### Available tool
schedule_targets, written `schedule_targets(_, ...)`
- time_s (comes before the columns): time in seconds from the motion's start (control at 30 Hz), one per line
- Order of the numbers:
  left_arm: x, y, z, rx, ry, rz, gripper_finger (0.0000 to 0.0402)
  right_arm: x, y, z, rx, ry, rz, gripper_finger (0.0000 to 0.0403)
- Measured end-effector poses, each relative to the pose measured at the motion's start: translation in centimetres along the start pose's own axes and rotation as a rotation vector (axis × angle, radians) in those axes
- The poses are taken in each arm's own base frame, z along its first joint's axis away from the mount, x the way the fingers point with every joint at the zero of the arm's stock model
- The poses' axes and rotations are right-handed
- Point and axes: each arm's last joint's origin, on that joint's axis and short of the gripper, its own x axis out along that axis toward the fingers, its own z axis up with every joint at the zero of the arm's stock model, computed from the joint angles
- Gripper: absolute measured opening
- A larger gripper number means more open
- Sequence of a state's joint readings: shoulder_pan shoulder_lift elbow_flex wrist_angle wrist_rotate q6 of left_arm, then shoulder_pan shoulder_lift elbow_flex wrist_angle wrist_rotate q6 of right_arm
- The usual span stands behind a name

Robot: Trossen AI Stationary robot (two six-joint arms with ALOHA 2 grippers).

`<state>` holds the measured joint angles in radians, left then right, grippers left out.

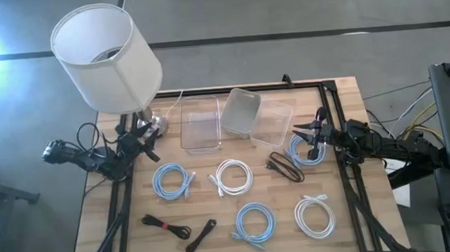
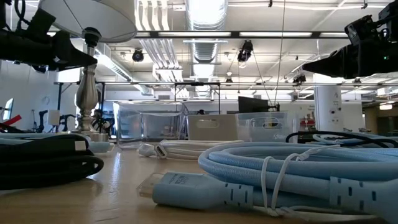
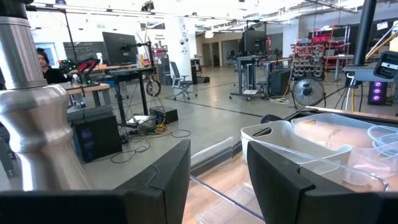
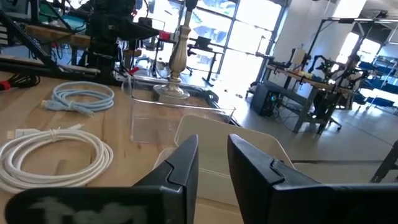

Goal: Sort HDMI cables

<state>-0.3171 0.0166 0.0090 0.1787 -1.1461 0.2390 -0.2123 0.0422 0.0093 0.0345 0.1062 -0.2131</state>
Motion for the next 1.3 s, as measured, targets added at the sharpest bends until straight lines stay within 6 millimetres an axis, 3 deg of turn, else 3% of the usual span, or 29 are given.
schedule_targets(1.3,0.00,0.00,0.00,0.000,0.000,0.000,0.0163,0.00,0.00,0.00,-0.003,0.000,0.000,0.0068)
